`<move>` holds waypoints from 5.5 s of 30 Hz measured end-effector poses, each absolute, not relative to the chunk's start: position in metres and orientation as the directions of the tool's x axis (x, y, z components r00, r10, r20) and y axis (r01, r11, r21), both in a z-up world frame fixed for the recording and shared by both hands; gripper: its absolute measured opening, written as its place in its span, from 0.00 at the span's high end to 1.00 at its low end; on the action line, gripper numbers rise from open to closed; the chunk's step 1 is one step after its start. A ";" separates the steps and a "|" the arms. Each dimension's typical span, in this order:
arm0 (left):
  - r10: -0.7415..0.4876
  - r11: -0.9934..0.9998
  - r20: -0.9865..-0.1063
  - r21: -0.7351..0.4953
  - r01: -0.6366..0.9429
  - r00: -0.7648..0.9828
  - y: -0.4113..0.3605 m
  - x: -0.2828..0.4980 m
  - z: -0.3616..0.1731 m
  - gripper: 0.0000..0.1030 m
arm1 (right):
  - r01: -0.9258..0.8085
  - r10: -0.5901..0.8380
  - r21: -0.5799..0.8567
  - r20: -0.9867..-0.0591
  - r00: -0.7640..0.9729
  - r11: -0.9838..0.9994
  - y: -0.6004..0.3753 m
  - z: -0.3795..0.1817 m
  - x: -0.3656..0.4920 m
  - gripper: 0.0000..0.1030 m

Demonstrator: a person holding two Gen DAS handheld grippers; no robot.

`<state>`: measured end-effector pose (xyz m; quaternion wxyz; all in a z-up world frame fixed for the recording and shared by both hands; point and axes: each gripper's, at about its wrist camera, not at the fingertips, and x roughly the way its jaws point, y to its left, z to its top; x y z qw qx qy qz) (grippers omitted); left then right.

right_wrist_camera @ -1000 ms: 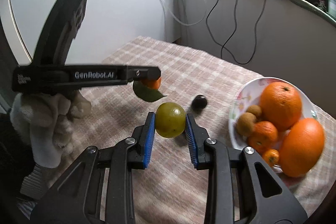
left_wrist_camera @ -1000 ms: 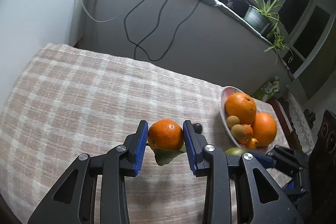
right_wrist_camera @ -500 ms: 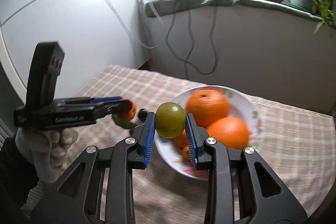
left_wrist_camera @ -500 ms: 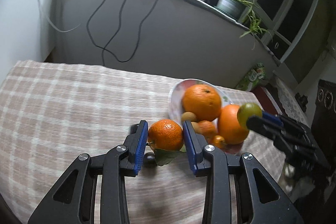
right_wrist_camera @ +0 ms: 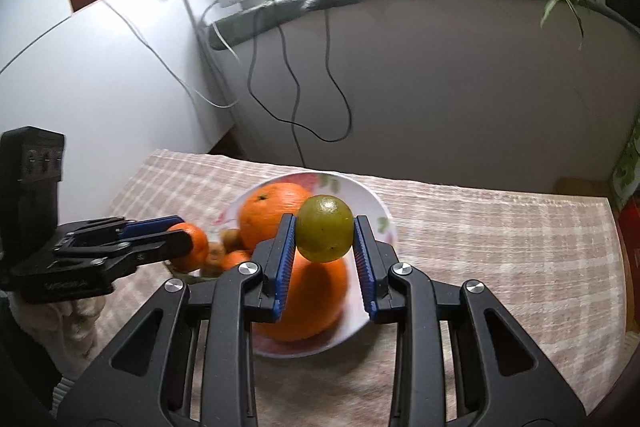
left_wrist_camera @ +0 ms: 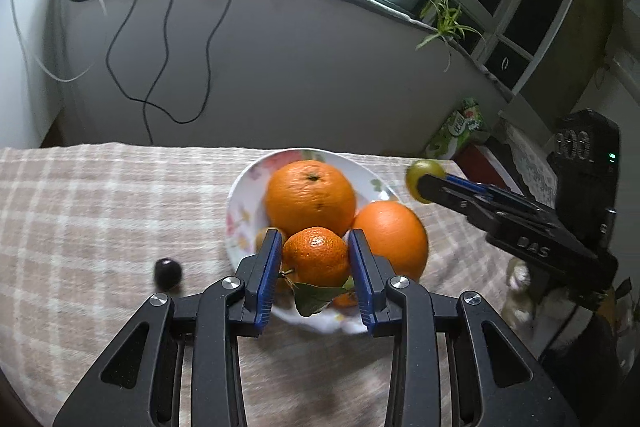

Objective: Organize fruits
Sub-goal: 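Carry the leafy mandarin and green fruit onto the plate and open both tools, then grasp a dark plum with the left tool while the right tool grasps the other plum, then carry both dark plums over the plate and open both tools to drop them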

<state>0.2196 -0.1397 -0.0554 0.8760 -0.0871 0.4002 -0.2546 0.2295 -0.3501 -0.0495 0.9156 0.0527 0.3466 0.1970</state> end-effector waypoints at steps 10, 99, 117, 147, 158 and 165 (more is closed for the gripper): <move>-0.510 0.859 -0.663 -0.354 0.371 0.549 -0.146 0.230 -0.058 0.68 | -0.315 0.405 0.258 -0.645 0.648 0.914 -0.360 -0.066 0.258 0.71; -0.388 0.917 -0.730 -0.245 0.314 0.563 -0.057 0.227 -0.086 0.67 | -0.595 0.512 0.135 -0.678 0.527 0.792 -0.203 -0.074 0.156 0.63; -0.384 0.911 -0.772 -0.227 0.345 0.507 -0.077 0.248 -0.100 0.72 | -0.578 0.444 0.099 -0.747 0.494 0.810 -0.158 -0.105 0.193 0.67; -0.398 0.914 -0.760 -0.278 0.296 0.514 -0.059 0.253 -0.102 0.79 | -0.566 0.433 0.104 -0.759 0.486 0.818 -0.145 -0.112 0.209 0.86; -0.399 0.916 -0.730 -0.285 0.283 0.555 -0.048 0.242 -0.082 0.79 | -0.566 0.482 0.148 -0.718 0.503 0.811 -0.171 -0.089 0.187 0.86; -0.421 0.905 -0.691 -0.281 0.318 0.588 -0.059 0.236 -0.060 0.79 | -0.545 0.500 0.167 -0.671 0.548 0.822 -0.205 -0.064 0.180 0.86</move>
